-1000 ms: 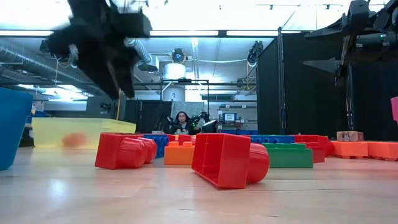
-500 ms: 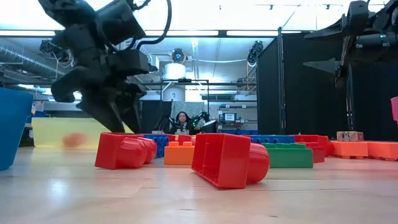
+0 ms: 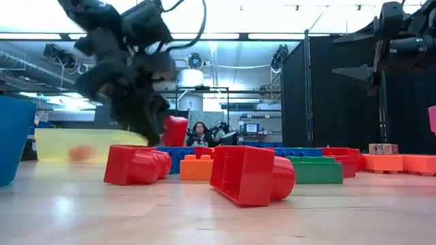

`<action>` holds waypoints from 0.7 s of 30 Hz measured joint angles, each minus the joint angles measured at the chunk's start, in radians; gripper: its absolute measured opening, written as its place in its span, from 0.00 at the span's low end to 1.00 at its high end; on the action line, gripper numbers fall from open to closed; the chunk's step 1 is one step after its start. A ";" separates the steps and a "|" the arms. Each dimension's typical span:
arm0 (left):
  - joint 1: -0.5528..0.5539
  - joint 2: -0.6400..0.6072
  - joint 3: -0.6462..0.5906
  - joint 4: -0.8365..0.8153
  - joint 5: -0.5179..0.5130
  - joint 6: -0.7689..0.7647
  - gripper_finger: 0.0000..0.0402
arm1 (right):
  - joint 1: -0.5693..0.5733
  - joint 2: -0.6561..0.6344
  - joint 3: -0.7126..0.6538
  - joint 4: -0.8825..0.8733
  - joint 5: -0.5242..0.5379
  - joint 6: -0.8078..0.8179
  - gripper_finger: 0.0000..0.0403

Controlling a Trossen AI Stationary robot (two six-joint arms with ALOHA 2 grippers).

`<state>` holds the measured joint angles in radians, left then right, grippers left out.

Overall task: Sort blocks by size
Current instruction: Put the blue game piece into the blue bin

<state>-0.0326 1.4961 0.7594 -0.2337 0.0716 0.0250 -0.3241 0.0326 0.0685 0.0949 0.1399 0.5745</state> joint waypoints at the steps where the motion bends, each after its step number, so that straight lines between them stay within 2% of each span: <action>1: 0.000 -0.011 0.026 -0.019 0.001 -0.010 0.03 | 0.000 0.000 0.000 0.000 0.000 0.002 0.93; 6: -0.006 -0.067 0.129 -0.187 -0.022 -0.035 0.01 | 0.000 0.000 0.000 -0.001 0.001 0.001 0.93; 13: -0.033 -0.152 0.272 -0.443 -0.111 -0.063 0.00 | 0.000 0.000 0.000 -0.006 0.000 0.004 0.93; 16: -0.045 -0.182 0.337 -0.528 -0.166 -0.059 0.00 | 0.000 0.000 0.000 -0.008 0.001 0.053 0.93; 21: -0.039 -0.216 0.375 -0.582 -0.260 -0.028 0.00 | -0.002 0.000 0.000 -0.003 0.012 0.059 0.93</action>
<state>-0.0716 1.2798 1.1339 -0.8161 -0.1882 -0.0029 -0.3256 0.0326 0.0685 0.0921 0.1522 0.6330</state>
